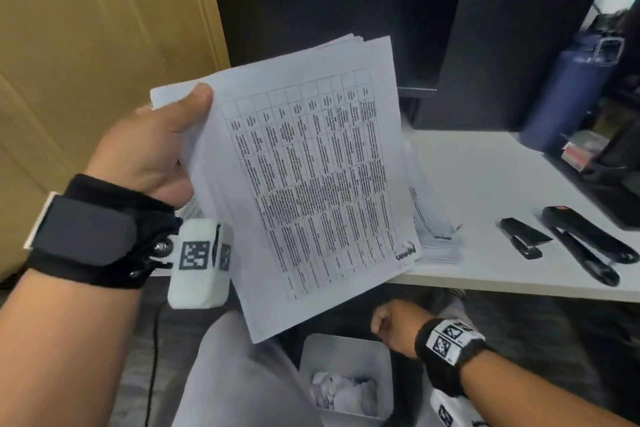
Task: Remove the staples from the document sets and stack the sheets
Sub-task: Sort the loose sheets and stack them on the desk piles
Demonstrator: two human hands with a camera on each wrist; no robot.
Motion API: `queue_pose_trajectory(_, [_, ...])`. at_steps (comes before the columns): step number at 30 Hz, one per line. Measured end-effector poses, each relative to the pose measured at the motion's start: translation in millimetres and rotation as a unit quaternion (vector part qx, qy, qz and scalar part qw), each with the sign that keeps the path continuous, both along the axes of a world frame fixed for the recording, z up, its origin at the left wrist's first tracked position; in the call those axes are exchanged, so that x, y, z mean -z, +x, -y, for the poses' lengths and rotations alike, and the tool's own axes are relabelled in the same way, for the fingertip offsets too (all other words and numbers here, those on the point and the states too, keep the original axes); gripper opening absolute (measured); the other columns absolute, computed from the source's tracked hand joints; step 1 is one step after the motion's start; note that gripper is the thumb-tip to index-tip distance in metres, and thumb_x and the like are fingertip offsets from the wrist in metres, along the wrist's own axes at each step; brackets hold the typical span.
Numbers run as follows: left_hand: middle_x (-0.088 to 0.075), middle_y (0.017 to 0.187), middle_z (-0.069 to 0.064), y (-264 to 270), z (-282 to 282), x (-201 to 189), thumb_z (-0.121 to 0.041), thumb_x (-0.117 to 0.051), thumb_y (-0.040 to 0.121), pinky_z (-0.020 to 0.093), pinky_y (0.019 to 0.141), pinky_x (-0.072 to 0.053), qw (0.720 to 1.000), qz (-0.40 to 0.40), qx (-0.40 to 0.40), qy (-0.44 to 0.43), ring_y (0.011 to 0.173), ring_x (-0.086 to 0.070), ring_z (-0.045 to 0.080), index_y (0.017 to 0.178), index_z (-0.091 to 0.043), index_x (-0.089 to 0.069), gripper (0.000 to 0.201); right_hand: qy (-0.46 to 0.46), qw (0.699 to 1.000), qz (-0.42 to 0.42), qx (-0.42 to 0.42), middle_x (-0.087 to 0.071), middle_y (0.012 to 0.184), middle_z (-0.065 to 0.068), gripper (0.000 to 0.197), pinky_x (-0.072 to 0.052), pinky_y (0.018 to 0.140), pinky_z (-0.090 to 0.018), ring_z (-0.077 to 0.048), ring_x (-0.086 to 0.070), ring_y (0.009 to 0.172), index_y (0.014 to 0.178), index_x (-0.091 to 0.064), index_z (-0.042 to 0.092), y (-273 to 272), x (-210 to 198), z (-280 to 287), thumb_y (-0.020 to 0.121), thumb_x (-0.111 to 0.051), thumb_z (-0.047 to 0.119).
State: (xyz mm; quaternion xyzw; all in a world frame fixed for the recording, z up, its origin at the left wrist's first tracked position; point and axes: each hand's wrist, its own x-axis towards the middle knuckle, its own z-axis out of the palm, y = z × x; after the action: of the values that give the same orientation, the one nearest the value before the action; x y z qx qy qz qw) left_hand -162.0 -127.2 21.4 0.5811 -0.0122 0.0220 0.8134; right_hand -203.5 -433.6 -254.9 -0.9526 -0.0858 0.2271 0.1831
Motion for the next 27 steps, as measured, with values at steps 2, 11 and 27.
queue_pose_trajectory(2, [-0.072,0.129,0.017,0,3,2,-0.024,-0.06,0.1,0.055,0.091,-0.06,1.0,-0.003,0.008,0.004,0.117,-0.071,0.033,0.139,-0.003,-0.058,0.045,-0.016,1.0,0.006,-0.007,-0.065,0.101,0.011,0.029,-0.043,0.081,-0.013,-0.01,-0.064,0.097,0.084,-0.062,0.037,-1,-2,-2,0.09,-0.053,0.011])
queue_pose_trajectory(11, [-0.072,0.126,0.021,-3,7,-1,-0.022,-0.06,0.093,0.049,0.089,-0.061,1.0,-0.004,0.023,-0.007,0.114,-0.072,0.035,0.133,0.002,-0.062,0.047,-0.075,0.995,-0.025,-0.066,-0.067,0.084,0.017,0.022,-0.041,0.076,-0.017,0.0,-0.062,0.085,0.077,-0.062,0.038,-69,-162,20,0.08,-0.055,0.059])
queue_pose_trajectory(27, [-0.079,0.113,0.008,11,71,-47,-0.039,-0.059,0.1,0.047,0.093,-0.059,0.989,0.089,0.03,0.113,0.105,-0.075,0.028,0.118,-0.018,-0.071,0.031,0.569,0.751,0.235,0.238,-0.078,0.107,0.0,0.055,-0.051,0.097,-0.05,-0.02,-0.074,0.099,0.104,-0.076,0.016,8,-252,45,0.055,-0.087,0.039])
